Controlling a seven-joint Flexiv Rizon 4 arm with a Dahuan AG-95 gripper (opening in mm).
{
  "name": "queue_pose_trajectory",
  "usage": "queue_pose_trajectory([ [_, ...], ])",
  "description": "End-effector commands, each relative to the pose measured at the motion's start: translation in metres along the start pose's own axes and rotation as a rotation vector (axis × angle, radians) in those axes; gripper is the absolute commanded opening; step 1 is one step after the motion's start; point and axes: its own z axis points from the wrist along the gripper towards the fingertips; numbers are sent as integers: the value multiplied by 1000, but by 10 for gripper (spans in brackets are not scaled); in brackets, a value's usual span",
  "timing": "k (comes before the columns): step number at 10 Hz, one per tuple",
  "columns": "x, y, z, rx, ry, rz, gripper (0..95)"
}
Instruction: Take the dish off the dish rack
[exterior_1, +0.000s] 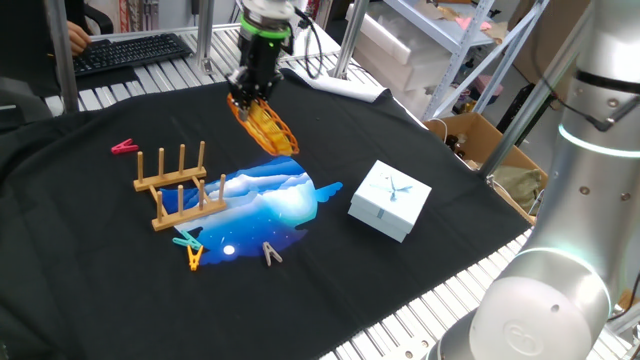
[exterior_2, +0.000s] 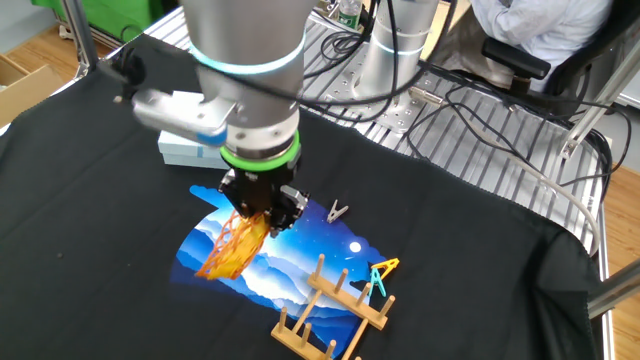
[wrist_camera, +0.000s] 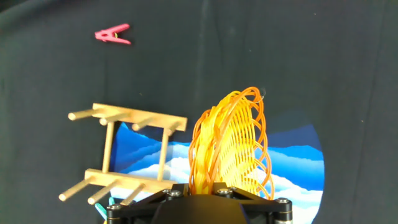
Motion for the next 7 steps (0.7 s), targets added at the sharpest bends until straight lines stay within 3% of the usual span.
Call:
queue_pose_trajectory([
  [1, -1, -2, 2, -2, 5, -3, 0],
  [3, 0, -2, 3, -2, 13, 25, 0],
  [4, 0, -2, 4, -2, 12, 54, 190],
  [5, 0, -2, 5, -3, 13, 86, 570],
  [6, 0, -1, 5, -4, 13, 102, 760],
  [7, 0, -1, 5, -4, 12, 110, 760],
])
